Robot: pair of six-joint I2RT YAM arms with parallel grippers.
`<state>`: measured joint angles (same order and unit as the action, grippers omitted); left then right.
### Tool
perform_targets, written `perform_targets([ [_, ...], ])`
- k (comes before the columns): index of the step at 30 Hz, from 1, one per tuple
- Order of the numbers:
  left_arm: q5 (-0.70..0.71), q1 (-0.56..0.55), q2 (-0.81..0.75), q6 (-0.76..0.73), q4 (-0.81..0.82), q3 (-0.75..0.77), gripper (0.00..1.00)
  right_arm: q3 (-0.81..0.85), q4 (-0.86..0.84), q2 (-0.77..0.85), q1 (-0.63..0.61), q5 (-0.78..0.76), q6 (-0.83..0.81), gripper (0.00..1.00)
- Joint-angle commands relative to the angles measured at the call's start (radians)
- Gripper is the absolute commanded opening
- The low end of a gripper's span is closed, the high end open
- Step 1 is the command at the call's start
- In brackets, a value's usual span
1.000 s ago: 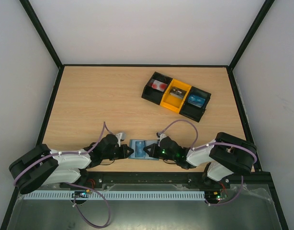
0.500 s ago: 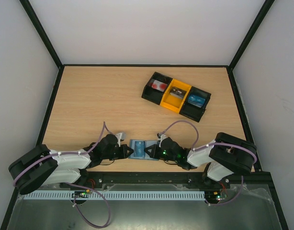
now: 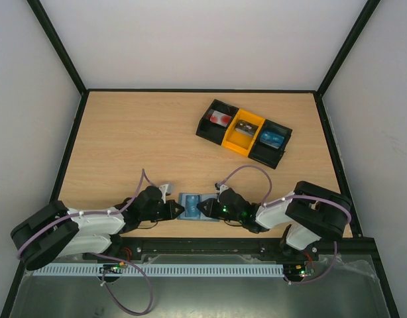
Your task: Take the credit cards out of the card holder
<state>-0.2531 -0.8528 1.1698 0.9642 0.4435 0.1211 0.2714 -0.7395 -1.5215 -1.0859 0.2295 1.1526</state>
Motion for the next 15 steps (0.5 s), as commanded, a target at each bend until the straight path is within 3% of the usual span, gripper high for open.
perform_targets([
  [1, 0.021, -0.002, -0.001, 0.001, -0.037, -0.029, 0.03, 0.025, -0.001, -0.029, 0.003, -0.009, 0.002, 0.12],
  [7, 0.048, -0.003, -0.002, -0.013, -0.048, -0.032, 0.03, -0.01, -0.065, -0.021, 0.003, -0.009, 0.012, 0.02],
  [15, 0.084, -0.002, 0.001, -0.021, -0.07, -0.038, 0.03, -0.048, -0.119, -0.008, 0.002, -0.01, 0.019, 0.02],
])
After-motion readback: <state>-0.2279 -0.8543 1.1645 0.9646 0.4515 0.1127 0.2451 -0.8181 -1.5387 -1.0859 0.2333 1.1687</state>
